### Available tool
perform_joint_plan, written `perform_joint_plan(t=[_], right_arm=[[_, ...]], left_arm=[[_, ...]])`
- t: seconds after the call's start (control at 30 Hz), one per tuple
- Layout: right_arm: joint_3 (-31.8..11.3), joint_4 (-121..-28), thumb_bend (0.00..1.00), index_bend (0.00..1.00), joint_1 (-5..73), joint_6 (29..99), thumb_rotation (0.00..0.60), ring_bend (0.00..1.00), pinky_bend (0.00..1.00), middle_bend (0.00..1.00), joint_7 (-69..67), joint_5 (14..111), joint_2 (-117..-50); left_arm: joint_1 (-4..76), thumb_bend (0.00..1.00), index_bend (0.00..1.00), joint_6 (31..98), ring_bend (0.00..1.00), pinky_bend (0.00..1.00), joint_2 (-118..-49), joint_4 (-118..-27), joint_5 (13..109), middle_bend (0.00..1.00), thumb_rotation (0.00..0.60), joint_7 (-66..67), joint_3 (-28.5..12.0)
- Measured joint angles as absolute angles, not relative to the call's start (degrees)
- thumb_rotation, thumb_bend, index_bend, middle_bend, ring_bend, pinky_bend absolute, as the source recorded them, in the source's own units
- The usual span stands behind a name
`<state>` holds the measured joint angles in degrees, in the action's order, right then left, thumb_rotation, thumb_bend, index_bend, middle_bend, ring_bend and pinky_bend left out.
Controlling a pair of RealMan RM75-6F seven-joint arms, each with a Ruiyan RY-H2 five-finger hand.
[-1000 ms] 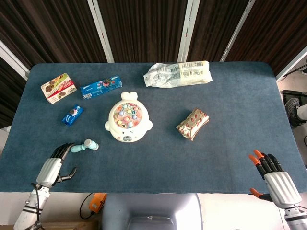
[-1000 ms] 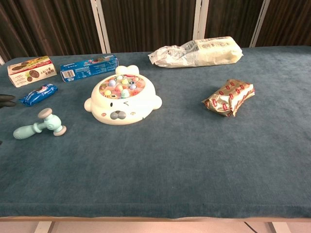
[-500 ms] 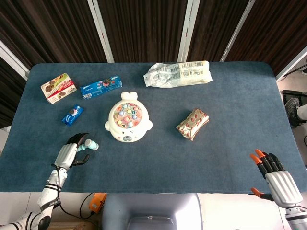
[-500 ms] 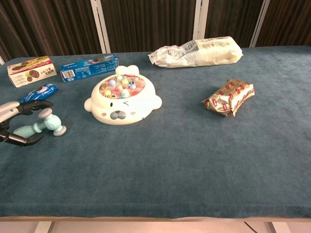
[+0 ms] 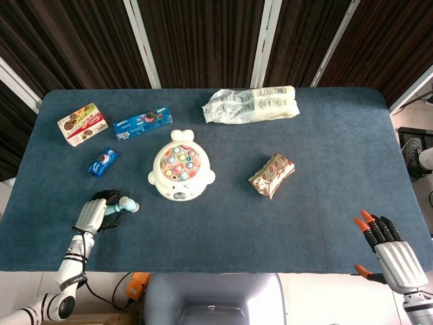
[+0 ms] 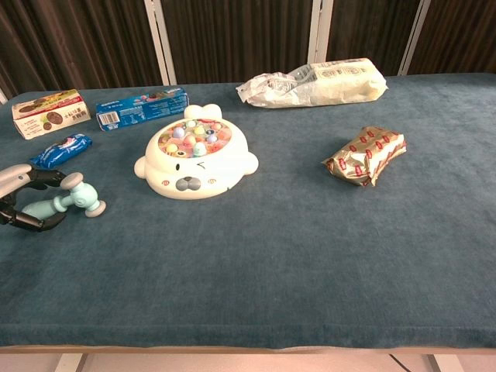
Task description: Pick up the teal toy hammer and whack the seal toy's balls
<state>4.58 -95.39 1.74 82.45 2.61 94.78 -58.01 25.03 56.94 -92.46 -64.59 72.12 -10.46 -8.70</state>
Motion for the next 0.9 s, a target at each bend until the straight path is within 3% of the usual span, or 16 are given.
perform_joint_plan(t=[0.37, 0.9], right_arm=[[4.5, -95.4, 0.3, 0.0, 1.8, 82.2, 0.6, 0.0, 0.0, 0.0, 2.9, 94.6, -58.1], [4.6, -95.5, 0.3, 0.0, 1.9, 82.1, 0.6, 0.0, 0.0, 0.0, 3.2, 94.5, -58.1]], left_arm=[[25.3, 0.4, 0.42, 56.6, 0.19, 0.19, -92.5, -64.1, 71.1, 0.26, 0.6, -9.1, -8.9], [25.8, 0.45, 0.41, 55.9, 0.19, 0.19, -91.9, -65.8, 69.9, 0.26, 0.6, -8.4, -9.3]])
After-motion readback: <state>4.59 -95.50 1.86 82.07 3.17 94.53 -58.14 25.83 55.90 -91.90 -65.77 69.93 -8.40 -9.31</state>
